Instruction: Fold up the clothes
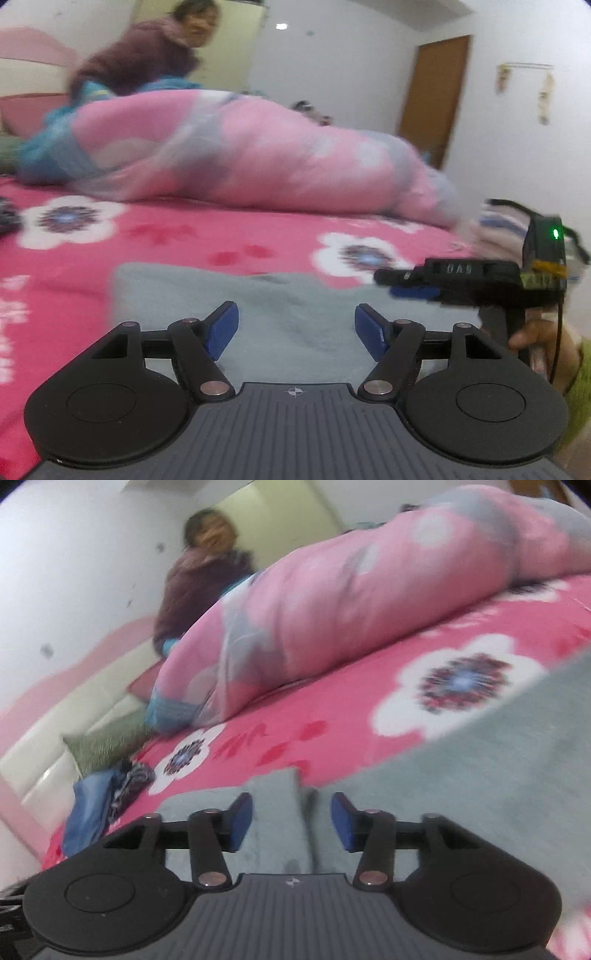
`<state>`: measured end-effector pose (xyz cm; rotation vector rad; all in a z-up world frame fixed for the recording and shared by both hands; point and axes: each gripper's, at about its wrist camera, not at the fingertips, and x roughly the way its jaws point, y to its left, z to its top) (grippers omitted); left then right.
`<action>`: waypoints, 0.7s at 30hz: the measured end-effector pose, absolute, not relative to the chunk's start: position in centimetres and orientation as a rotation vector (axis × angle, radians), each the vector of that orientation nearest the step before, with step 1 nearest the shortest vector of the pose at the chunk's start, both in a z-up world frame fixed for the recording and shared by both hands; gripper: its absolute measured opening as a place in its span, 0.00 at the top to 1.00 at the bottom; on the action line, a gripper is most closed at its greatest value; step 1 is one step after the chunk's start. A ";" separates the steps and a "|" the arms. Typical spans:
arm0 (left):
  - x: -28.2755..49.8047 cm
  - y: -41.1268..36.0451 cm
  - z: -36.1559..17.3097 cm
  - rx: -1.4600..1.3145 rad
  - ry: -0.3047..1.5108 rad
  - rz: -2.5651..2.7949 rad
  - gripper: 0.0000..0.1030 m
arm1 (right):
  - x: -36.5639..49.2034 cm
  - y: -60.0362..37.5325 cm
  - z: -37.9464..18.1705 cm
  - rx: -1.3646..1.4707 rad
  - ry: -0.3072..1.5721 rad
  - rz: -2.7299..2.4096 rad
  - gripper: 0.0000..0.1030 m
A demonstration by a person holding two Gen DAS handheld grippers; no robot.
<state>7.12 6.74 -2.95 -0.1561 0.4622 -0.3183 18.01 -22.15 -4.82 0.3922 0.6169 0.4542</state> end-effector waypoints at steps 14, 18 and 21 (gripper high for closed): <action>9.1 12.3 -7.8 -0.246 0.698 -0.232 0.60 | 21.8 -18.5 -6.9 0.330 0.740 0.523 0.74; 8.8 12.5 -7.9 -0.208 0.673 -0.269 0.78 | 21.1 -18.8 -7.7 0.330 0.722 0.517 0.77; 8.6 14.0 -7.4 -0.244 0.651 -0.320 0.94 | 19.6 -18.8 -6.5 0.357 0.658 0.527 0.92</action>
